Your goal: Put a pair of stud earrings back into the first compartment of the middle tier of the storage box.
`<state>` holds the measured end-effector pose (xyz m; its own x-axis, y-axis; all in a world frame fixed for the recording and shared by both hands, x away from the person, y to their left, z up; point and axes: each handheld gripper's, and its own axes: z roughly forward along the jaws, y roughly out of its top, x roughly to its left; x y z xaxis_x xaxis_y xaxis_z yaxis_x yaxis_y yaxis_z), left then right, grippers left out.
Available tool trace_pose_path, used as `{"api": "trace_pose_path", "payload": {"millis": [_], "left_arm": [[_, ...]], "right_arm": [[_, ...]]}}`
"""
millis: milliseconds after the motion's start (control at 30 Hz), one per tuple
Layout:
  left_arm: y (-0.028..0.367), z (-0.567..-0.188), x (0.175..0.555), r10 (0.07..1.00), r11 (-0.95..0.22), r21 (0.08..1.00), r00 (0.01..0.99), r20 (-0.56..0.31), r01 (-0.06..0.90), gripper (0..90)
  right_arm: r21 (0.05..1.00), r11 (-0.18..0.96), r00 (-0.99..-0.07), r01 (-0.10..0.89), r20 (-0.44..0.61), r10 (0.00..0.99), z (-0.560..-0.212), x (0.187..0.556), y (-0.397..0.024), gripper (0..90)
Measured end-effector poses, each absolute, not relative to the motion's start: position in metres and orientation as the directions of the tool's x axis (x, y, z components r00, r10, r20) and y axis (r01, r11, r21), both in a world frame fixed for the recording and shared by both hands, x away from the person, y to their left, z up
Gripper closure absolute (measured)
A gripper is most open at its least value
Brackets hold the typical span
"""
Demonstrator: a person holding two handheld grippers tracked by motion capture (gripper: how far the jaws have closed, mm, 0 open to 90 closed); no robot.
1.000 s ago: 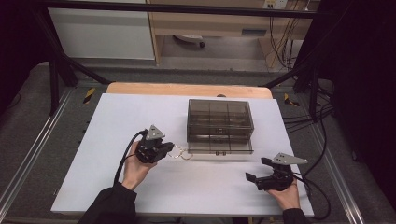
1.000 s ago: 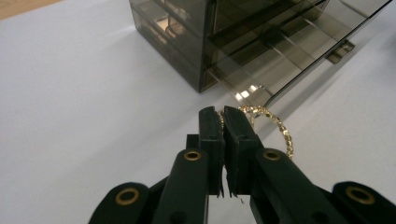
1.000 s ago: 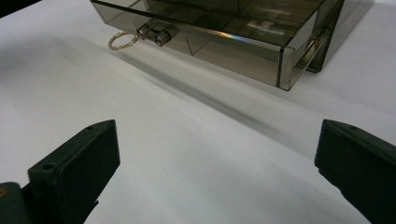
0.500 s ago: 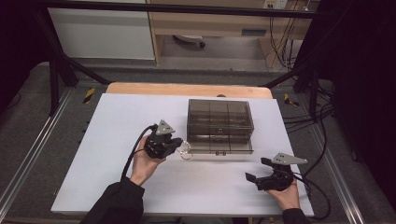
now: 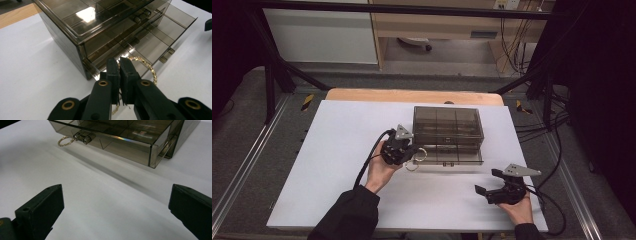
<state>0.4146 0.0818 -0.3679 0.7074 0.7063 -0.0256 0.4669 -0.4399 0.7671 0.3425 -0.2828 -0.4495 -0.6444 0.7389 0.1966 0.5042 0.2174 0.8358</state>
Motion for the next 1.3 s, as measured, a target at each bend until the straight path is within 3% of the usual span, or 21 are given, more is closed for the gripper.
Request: {"api": "trace_pose_path", "payload": {"millis": [1100, 1267, 1300], "left_arm": [[0.056, -0.399, 0.438, 0.715, -0.474, 0.73, 0.699, -0.008, 0.493, 84.7], [0.06, -0.391, 0.433, 0.705, -0.453, 0.749, 0.708, -0.031, 0.483, 77.7], [0.064, -0.388, 0.43, 0.699, -0.448, 0.757, 0.714, -0.034, 0.476, 72.0]], "right_arm": [[0.836, 0.218, -0.647, 0.503, 0.196, 0.737, -0.449, 0.342, -0.283, 0.7], [0.836, 0.221, -0.648, 0.503, 0.196, 0.736, -0.45, 0.343, -0.283, 0.7], [0.836, 0.219, -0.647, 0.504, 0.196, 0.737, -0.449, 0.342, -0.283, 0.7]]}}
